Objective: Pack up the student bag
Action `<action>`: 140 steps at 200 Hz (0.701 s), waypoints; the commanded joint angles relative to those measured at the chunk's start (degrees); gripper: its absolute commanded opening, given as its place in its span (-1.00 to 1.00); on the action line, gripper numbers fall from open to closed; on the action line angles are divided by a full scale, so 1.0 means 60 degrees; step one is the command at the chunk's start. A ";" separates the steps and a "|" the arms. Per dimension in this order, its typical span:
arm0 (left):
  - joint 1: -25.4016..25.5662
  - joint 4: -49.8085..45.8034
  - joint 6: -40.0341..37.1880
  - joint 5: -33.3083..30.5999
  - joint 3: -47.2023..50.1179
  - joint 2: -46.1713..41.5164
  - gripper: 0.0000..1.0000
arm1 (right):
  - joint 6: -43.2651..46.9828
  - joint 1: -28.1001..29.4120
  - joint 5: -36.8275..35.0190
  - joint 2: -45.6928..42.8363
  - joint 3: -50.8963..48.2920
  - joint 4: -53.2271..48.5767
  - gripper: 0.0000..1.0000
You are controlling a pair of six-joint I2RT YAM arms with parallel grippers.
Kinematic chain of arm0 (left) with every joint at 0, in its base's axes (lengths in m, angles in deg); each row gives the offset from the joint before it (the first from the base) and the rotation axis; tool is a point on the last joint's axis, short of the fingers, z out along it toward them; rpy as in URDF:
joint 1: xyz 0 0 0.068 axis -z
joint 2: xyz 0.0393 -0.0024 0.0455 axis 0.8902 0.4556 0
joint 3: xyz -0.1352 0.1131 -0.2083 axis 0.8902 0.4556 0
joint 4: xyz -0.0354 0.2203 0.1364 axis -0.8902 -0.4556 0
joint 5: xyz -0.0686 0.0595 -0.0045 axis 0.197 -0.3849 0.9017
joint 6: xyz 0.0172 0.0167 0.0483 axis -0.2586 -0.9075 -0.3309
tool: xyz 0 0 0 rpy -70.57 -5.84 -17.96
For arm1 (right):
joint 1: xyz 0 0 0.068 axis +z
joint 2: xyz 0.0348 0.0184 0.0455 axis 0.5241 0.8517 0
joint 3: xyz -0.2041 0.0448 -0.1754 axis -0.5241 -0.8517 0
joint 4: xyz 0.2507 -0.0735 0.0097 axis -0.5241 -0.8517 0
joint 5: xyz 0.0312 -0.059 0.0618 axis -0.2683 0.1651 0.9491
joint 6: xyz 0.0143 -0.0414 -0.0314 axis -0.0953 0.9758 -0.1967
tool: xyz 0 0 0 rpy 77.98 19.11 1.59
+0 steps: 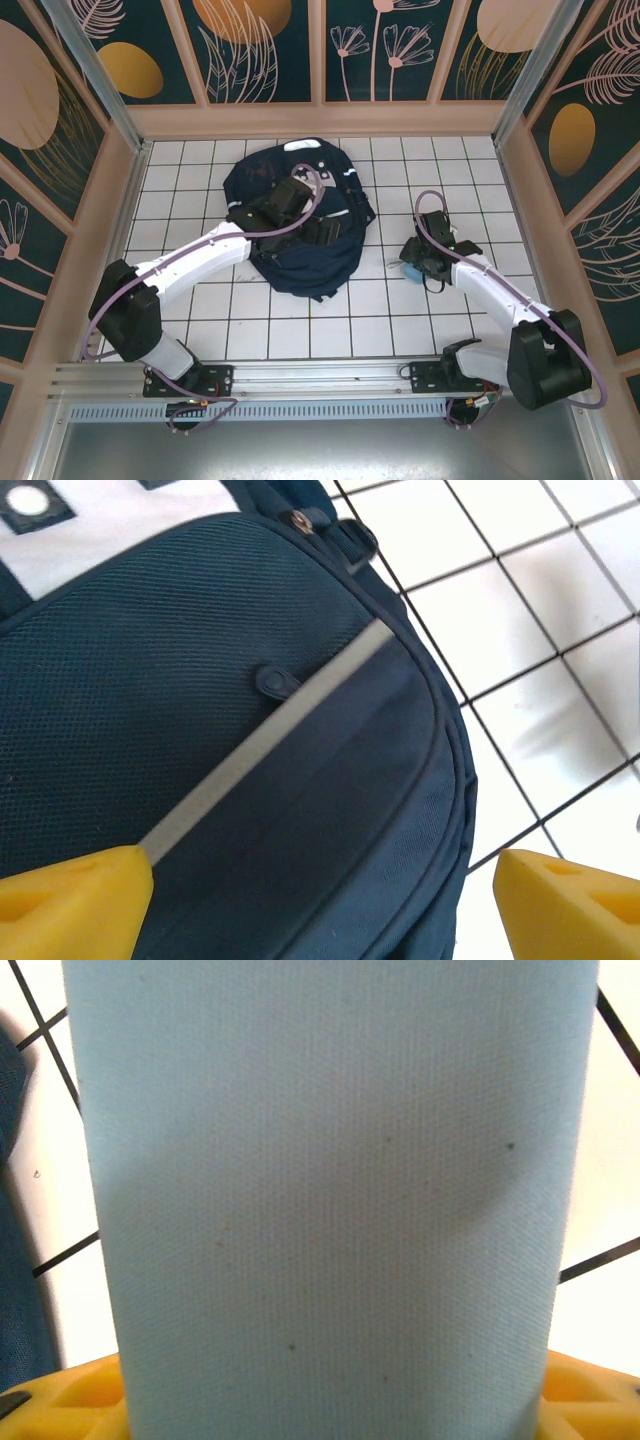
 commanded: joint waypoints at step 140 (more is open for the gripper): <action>0.0681 -0.2521 -0.2178 -0.3880 -0.2453 0.2288 0.18 | 0.0429 -0.0723 0.0677 -0.0436 0.0022 0.0276 0.23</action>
